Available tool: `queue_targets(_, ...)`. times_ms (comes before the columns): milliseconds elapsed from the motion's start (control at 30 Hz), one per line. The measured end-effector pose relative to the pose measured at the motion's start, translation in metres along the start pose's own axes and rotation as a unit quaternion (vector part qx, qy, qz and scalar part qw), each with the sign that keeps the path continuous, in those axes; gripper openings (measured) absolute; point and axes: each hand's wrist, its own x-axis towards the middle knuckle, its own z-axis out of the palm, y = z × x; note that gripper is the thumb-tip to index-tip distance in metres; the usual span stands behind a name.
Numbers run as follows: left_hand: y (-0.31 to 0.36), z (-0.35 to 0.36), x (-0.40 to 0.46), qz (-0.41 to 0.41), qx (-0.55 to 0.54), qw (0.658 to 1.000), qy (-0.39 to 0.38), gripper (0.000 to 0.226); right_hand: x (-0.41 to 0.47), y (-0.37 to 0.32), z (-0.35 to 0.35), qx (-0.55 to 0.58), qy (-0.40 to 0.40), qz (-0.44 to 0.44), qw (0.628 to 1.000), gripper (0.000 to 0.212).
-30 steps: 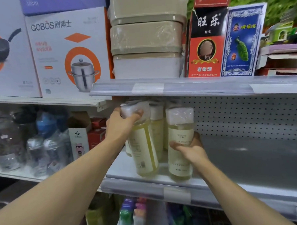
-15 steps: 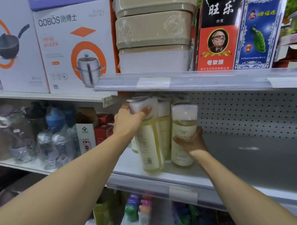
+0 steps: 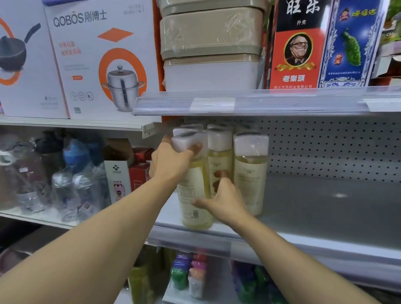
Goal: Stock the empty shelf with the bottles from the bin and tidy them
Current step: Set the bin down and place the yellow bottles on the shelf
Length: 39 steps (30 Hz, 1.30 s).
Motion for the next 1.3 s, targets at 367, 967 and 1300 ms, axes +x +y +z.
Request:
queue_targets(367, -0.006, -0.009, 0.01, -0.019, 0.007, 0.999, -0.036, 0.089, 0.023, -0.015, 0.035, -0.009, -0.014, 0.056, 0.998, 0.055)
queue_targets(967, -0.092, -0.023, -0.003, -0.037, 0.019, 0.981, -0.191, 0.049, 0.02, 0.005, 0.047, 0.021, 0.007, 0.04, 0.999, 0.039)
queue_targets(1300, -0.105, -0.006, -0.002, 0.0, 0.033, 0.963, -0.267, 0.089, -0.015, -0.016, 0.08, -0.149, 0.054, -0.015, 0.987, 0.091)
